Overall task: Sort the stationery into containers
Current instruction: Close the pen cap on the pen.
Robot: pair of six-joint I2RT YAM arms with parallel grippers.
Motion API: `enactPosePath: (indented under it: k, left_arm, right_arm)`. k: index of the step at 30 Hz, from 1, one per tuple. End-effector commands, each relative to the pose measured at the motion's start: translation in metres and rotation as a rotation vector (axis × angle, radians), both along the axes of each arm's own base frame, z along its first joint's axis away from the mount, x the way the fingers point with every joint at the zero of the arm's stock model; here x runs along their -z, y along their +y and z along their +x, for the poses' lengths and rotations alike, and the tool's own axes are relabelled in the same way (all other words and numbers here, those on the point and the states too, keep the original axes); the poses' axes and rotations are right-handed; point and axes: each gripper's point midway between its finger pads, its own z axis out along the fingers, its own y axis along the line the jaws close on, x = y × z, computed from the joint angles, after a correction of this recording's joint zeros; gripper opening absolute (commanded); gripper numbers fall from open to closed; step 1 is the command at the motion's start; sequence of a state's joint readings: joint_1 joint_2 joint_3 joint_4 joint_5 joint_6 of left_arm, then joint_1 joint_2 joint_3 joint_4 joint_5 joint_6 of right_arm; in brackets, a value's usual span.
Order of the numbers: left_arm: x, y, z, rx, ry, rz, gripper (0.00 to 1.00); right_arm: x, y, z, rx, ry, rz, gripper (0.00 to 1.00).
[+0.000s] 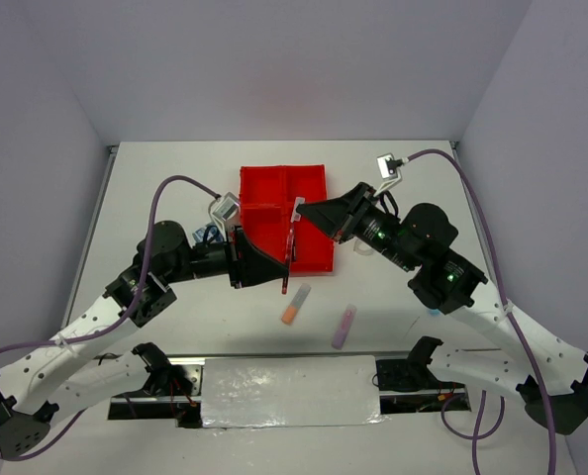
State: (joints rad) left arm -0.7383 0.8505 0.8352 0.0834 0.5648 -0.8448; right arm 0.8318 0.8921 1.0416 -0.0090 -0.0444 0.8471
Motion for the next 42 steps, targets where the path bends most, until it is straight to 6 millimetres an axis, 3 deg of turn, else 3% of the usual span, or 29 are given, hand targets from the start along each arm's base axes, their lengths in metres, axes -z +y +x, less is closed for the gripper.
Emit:
enactPosePath:
  k: [1,21,42]
  left_arm:
    - [-0.015,0.001,-0.008,0.029,-0.046,-0.057,0.00]
    - [-0.026,0.003,0.000,-0.021,-0.080,-0.058,0.00]
    - [-0.026,0.000,0.003,-0.021,-0.077,-0.064,0.00]
  right_arm:
    - [-0.035,-0.004,-0.002,0.016,-0.086,0.049,0.00]
    - [0.004,0.003,-0.006,-0.033,-0.044,-0.042,0.00]
    - [0.012,0.012,-0.004,-0.057,-0.041,-0.079,0.00]
